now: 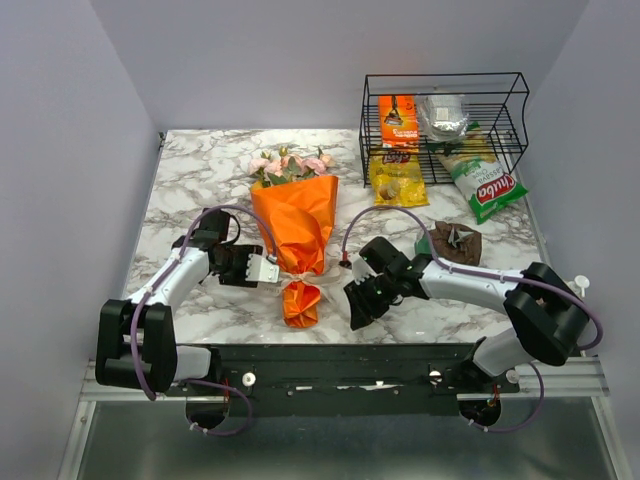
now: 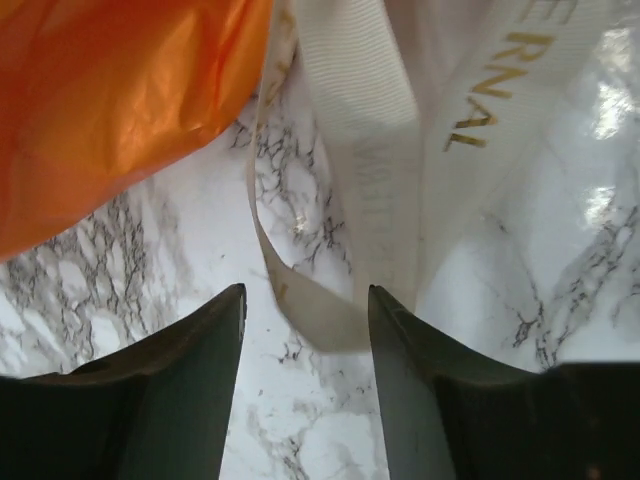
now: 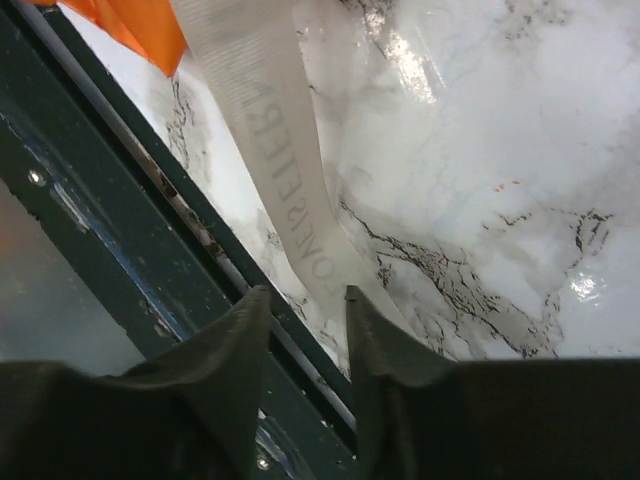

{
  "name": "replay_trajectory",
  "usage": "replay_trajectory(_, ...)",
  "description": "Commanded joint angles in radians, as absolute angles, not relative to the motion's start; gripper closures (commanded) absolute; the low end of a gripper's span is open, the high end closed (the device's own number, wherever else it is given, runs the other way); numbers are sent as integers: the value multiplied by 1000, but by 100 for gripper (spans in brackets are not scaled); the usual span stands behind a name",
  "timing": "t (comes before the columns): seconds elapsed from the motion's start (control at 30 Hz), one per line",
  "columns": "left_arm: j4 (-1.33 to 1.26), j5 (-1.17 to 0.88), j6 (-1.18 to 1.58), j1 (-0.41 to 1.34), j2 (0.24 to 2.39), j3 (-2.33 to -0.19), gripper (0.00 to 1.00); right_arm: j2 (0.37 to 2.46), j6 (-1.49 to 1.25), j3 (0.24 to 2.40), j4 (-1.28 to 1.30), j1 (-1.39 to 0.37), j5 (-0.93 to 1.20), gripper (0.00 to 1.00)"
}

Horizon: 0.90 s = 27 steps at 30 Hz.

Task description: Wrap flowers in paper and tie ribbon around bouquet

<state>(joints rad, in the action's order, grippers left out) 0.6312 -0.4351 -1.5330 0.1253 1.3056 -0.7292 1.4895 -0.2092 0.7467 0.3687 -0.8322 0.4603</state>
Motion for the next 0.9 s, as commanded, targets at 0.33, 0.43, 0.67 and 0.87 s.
replay_trajectory(0.33,784,-494,-1222,115,1079,-838,1,1206,-150,824,273,-733,180,18)
replay_trajectory(0.43,582,-486,-831,110,977,-798,1,1152,-169,802,184,-645,121,16)
replay_trajectory(0.67,5,-59,-126,110,782,-508,1,1104,-181,658,-113,-496,5,16)
replay_trajectory(0.87,-201,110,125,91,746,-344,1,1080,-161,540,-244,-448,-60,15)
